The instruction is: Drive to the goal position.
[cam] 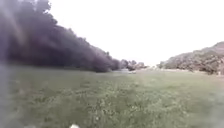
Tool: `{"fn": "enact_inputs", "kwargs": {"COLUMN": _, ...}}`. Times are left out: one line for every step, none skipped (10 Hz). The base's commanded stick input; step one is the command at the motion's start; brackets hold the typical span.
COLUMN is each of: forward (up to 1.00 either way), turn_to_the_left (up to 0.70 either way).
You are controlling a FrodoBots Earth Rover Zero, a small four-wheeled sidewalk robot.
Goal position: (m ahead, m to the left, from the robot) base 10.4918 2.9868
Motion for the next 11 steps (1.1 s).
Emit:
{"fn": "enact_inputs", "kwargs": {"forward": 0.85, "turn_to_the_left": 0.00}}
{"fn": "enact_inputs", "kwargs": {"forward": 0.85, "turn_to_the_left": 0.00}}
{"fn": "enact_inputs", "kwargs": {"forward": 0.85, "turn_to_the_left": 0.00}}
{"fn": "enact_inputs", "kwargs": {"forward": 0.85, "turn_to_the_left": 0.00}}
{"fn": "enact_inputs", "kwargs": {"forward": 0.85, "turn_to_the_left": 0.00}}
{"fn": "enact_inputs", "kwargs": {"forward": 0.85, "turn_to_the_left": 0.00}}
{"fn": "enact_inputs", "kwargs": {"forward": 0.85, "turn_to_the_left": 0.00}}
{"fn": "enact_inputs", "kwargs": {"forward": 0.85, "turn_to_the_left": 0.00}}
{"fn": "enact_inputs", "kwargs": {"forward": 0.85, "turn_to_the_left": 0.00}}
{"fn": "enact_inputs", "kwargs": {"forward": 0.85, "turn_to_the_left": 0.00}}
{"fn": "enact_inputs", "kwargs": {"forward": 0.85, "turn_to_the_left": 0.00}}
